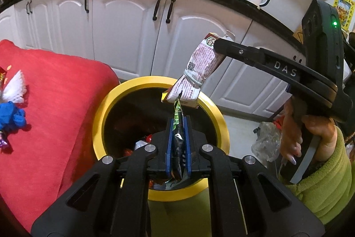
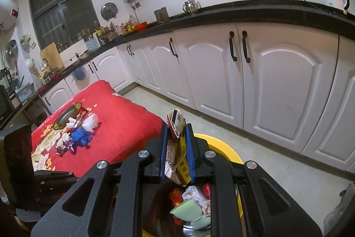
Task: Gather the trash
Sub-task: 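Open both tools to drop the packet and wrapper into the bin, then move both tools back over the cover toward the blue glove, then grasp the clear snack bag with the left tool while the right tool grasps the blue glove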
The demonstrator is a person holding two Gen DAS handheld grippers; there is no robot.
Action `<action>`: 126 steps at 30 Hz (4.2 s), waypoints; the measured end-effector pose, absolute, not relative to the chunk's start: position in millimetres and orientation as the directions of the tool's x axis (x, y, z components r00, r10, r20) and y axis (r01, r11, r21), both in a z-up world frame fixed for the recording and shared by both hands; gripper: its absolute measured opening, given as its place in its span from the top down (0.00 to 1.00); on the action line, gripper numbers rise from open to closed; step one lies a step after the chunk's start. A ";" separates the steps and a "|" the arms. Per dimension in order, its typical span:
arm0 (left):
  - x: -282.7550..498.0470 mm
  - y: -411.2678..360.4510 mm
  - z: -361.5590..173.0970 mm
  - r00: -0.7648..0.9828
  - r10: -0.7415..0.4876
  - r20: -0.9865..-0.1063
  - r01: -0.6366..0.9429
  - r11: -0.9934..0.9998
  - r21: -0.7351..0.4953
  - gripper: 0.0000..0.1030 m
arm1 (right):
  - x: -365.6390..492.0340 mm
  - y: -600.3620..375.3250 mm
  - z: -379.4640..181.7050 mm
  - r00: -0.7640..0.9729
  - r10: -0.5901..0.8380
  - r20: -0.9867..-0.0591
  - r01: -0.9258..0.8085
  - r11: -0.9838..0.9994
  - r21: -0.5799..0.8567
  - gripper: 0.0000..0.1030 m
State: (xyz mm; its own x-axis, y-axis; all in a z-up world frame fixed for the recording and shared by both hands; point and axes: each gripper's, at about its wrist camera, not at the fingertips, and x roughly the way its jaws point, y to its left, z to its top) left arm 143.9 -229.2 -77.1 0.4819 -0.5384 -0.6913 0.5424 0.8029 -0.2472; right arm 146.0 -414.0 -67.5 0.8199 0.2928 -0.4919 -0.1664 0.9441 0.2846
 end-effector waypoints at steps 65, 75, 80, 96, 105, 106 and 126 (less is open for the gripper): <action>119.5 -129.0 -21.0 0.773 -0.337 -0.537 0.276 0.941 -0.194 0.11 | 126.4 -363.5 -34.6 0.817 0.357 -0.452 -0.270 0.931 0.246 0.32; 110.7 -95.6 -12.8 0.826 -0.270 -0.495 0.204 0.962 -0.183 0.11 | 125.0 -332.6 -32.0 0.796 0.388 -0.464 -0.320 0.921 0.222 0.32; 110.2 -71.9 -13.1 0.840 -0.234 -0.490 0.152 0.968 -0.202 0.11 | 126.5 -312.7 -31.6 0.779 0.409 -0.475 -0.354 0.913 0.205 0.32; 112.8 15.8 -29.9 0.852 -0.086 -0.516 -0.059 0.964 -0.258 0.11 | 146.1 -239.2 -35.5 0.704 0.490 -0.515 -0.475 0.863 0.171 0.32; 121.4 53.0 -51.8 0.821 -0.027 -0.571 -0.163 0.946 -0.279 0.11 | 171.5 -190.4 -50.8 0.652 0.515 -0.557 -0.541 0.830 0.134 0.32; 122.7 55.6 -55.3 0.815 -0.027 -0.579 -0.169 0.944 -0.283 0.11 | 175.3 -185.1 -54.4 0.645 0.513 -0.566 -0.546 0.828 0.129 0.32; 145.5 68.8 -99.9 0.763 -0.187 -0.619 -0.152 0.879 -0.452 0.37 | 234.5 -133.9 -121.5 0.533 0.459 -0.711 -0.575 0.813 0.093 0.59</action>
